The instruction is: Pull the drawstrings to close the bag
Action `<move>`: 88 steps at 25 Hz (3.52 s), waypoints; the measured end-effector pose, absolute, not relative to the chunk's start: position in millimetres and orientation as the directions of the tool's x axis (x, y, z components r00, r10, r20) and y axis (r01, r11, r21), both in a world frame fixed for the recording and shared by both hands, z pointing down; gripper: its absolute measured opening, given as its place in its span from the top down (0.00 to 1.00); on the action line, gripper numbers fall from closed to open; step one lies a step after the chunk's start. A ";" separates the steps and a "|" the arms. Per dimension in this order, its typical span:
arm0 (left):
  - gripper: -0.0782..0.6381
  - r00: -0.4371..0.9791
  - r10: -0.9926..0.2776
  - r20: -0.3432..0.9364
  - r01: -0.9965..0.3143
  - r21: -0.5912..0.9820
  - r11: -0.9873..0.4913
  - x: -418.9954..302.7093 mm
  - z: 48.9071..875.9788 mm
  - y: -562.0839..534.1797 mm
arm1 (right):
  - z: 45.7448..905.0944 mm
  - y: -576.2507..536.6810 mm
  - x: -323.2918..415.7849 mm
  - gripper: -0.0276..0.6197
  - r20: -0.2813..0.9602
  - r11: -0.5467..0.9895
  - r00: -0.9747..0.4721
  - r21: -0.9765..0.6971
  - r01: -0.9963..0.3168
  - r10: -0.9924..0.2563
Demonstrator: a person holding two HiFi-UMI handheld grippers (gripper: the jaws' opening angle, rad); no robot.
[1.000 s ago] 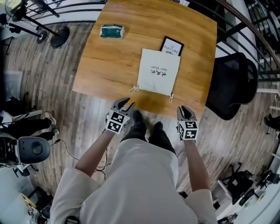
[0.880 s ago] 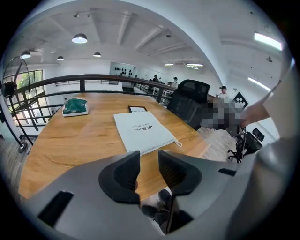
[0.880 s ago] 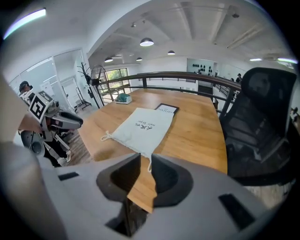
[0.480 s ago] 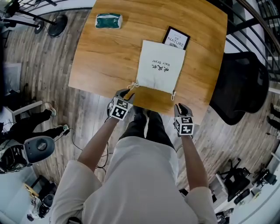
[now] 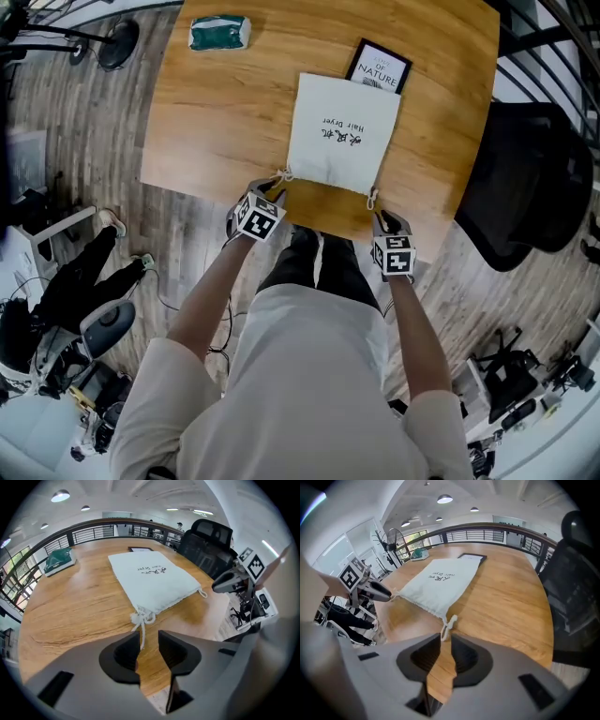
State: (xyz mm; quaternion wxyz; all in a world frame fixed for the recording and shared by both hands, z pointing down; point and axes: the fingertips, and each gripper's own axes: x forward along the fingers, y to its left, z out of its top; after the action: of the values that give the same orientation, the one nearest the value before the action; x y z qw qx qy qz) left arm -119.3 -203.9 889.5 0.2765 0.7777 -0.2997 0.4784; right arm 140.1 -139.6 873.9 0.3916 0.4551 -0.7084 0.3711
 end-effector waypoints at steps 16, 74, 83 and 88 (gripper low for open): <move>0.75 0.250 -0.197 0.948 -0.781 0.077 -0.619 -114.0 910.2 -212.0 | 894.5 -153.7 132.9 0.86 0.912 0.278 -0.258 -0.171 -0.945 -0.319; 0.89 0.190 -0.696 0.692 -0.877 -0.199 -0.437 -172.2 705.7 -289.0 | 718.8 -236.3 178.5 0.94 0.750 0.410 0.038 0.402 -0.819 -0.660; 0.89 0.178 -0.728 0.662 -0.897 -0.195 -0.396 -179.6 689.8 -285.5 | 707.8 -229.8 201.7 0.94 0.740 0.368 0.089 0.430 -0.824 -0.666; 0.89 0.176 -0.742 0.647 -0.906 -0.188 -0.379 -181.6 680.9 -282.8 | 698.4 -227.4 215.7 0.94 0.732 0.327 0.111 0.427 -0.843 -0.672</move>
State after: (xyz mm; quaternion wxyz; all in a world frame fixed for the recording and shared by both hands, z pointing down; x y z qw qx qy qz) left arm -181.6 -282.8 680.9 0.1205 0.7574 -0.5440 0.3405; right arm 215.7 -227.4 698.4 0.4762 0.5733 -0.6607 0.0898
